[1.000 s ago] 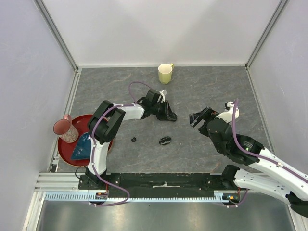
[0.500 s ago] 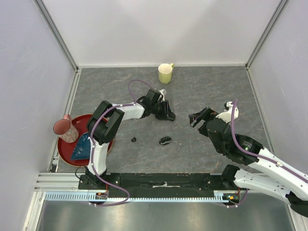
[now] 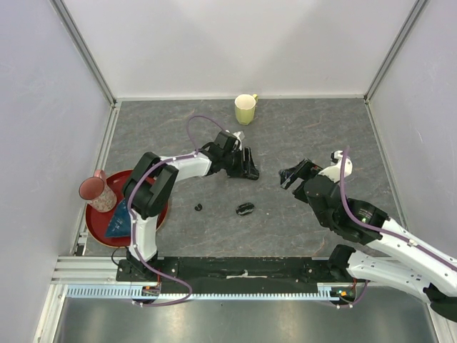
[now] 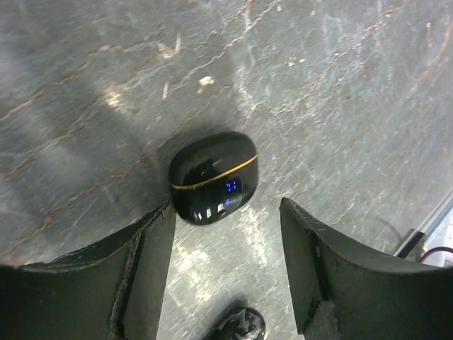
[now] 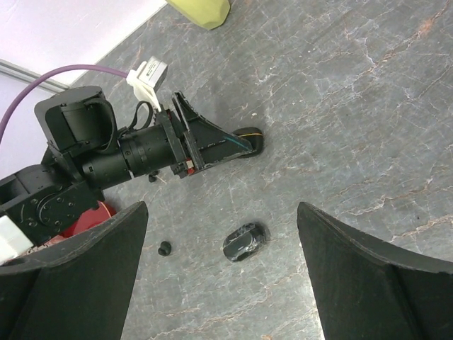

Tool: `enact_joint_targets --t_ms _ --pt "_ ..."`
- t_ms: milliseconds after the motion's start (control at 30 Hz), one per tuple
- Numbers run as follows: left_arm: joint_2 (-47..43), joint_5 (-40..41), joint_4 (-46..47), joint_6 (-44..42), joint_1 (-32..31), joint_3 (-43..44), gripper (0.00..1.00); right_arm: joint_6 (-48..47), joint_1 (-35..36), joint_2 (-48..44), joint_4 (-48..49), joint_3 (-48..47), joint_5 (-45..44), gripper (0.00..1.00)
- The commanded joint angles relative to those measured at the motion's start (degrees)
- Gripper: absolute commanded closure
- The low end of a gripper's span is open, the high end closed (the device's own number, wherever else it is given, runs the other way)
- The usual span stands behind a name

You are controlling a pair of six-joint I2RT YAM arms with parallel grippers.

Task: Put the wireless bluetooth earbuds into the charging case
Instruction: Place the charging case at the center of the board.

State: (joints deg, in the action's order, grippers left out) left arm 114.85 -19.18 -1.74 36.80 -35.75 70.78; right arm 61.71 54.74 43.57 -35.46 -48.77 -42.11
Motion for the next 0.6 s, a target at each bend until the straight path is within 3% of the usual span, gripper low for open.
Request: enact_joint_targets --t_ms 0,267,567 --pt "-4.3 5.2 -4.7 -4.3 0.2 -1.6 0.33 0.1 -0.2 0.3 -0.2 -0.1 0.4 0.07" --pt "-14.5 12.1 -8.4 -8.3 0.2 -3.6 0.32 -0.5 -0.2 1.8 -0.3 -0.7 1.9 0.07" --pt "-32.6 19.0 -8.6 -12.4 0.2 -10.7 0.32 -0.5 -0.2 5.4 0.4 -0.9 5.1 0.06"
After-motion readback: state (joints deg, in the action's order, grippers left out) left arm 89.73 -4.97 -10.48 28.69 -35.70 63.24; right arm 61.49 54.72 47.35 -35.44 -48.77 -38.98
